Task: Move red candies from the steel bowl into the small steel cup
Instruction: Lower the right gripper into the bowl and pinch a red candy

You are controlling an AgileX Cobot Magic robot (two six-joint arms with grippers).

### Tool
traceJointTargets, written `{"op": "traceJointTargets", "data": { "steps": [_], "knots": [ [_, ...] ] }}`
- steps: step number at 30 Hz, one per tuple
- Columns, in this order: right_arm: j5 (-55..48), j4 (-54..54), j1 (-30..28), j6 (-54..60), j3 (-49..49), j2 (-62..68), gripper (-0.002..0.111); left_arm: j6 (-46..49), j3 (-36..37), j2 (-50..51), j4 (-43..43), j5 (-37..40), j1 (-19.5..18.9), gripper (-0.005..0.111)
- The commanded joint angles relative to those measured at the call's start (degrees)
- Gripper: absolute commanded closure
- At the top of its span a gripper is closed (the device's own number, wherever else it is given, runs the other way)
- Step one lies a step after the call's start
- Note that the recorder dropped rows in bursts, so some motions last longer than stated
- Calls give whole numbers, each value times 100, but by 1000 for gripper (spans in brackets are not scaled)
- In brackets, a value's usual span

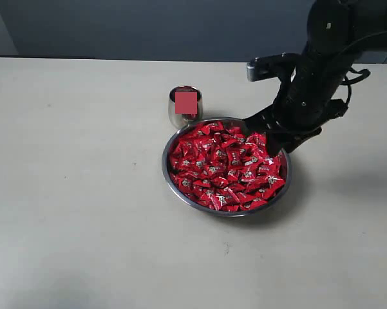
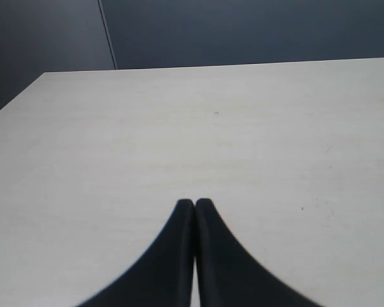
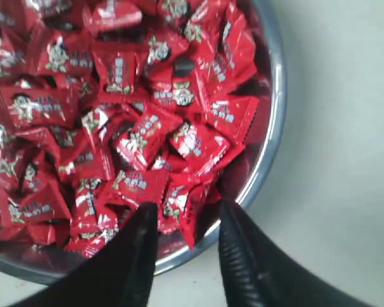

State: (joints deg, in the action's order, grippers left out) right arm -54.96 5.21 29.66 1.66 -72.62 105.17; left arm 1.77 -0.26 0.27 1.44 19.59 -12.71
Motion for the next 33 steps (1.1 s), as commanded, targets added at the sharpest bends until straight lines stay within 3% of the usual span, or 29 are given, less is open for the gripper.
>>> {"op": "traceJointTargets", "data": {
  "steps": [1, 33],
  "knots": [
    [-299, 91, -34, -22, -64, 251, 76, -8, 26, -27, 13, -45, 27, 106],
    [-362, -106, -34, -22, -64, 1292, 76, -8, 26, -27, 13, -45, 27, 106]
  ]
}}
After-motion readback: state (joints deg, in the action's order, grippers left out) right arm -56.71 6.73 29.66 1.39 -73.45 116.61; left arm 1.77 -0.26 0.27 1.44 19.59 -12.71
